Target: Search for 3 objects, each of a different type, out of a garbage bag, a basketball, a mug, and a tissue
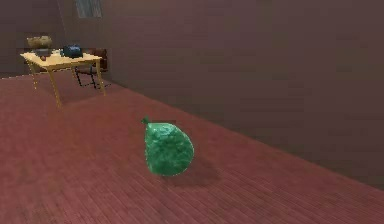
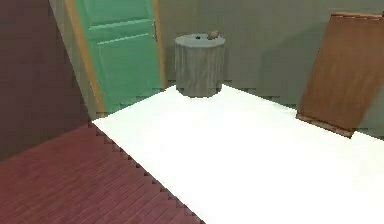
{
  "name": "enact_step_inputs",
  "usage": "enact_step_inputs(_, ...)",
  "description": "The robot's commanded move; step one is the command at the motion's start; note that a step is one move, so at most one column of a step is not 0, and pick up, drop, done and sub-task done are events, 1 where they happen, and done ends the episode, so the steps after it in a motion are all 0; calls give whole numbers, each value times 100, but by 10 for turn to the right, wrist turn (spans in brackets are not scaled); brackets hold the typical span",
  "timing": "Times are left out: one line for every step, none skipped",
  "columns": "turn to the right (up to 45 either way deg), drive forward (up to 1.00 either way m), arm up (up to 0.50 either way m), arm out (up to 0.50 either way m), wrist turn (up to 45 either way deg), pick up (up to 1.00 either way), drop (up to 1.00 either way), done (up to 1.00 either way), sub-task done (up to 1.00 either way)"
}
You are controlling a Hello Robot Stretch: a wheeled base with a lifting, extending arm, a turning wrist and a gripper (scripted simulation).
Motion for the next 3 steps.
enact_step_inputs(0, 65, 0, 0, 0, 0, 0, 0, 0)
enact_step_inputs(-120, 0, 0, 0, 0, 0, 0, 0, 0)
enact_step_inputs(0, 0, 0, 0, 0, 0, 0, 0, 100)
